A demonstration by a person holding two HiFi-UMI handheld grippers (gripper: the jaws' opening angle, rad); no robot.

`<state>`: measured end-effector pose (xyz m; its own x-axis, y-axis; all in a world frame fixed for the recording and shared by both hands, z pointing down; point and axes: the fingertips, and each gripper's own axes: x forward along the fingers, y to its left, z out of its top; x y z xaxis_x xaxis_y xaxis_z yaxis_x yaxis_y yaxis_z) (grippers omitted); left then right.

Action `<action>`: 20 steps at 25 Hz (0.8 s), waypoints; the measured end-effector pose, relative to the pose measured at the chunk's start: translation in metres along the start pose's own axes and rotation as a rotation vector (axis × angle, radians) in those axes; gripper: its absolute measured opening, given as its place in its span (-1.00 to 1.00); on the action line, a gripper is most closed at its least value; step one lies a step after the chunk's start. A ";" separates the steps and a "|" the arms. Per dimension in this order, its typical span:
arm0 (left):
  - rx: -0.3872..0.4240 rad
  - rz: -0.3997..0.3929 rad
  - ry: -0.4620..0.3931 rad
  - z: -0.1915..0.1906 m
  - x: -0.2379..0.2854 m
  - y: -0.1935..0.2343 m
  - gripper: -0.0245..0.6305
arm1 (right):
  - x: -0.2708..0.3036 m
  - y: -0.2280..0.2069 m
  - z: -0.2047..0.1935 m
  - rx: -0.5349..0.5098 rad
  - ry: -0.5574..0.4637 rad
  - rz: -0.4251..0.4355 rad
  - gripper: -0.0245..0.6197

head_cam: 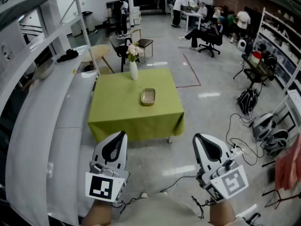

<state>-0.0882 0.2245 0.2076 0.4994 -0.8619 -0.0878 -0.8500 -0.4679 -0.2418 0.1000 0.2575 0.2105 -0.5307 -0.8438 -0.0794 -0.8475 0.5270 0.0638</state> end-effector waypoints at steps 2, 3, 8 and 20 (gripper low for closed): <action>0.002 -0.003 0.005 -0.002 0.004 -0.002 -0.91 | 0.001 -0.004 -0.001 0.019 -0.012 0.000 -0.91; 0.000 -0.004 0.009 -0.003 0.005 -0.003 -0.91 | 0.001 -0.006 -0.002 0.027 -0.015 -0.001 -0.91; -0.014 -0.012 0.017 -0.005 0.010 -0.012 -0.91 | -0.002 -0.015 -0.004 0.035 -0.014 -0.006 -0.91; -0.006 -0.013 0.040 -0.015 0.028 -0.035 -0.91 | -0.009 -0.040 -0.024 0.051 0.007 0.006 -0.90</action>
<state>-0.0468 0.2143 0.2282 0.5033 -0.8629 -0.0464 -0.8447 -0.4800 -0.2368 0.1385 0.2414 0.2323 -0.5358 -0.8412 -0.0726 -0.8439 0.5364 0.0131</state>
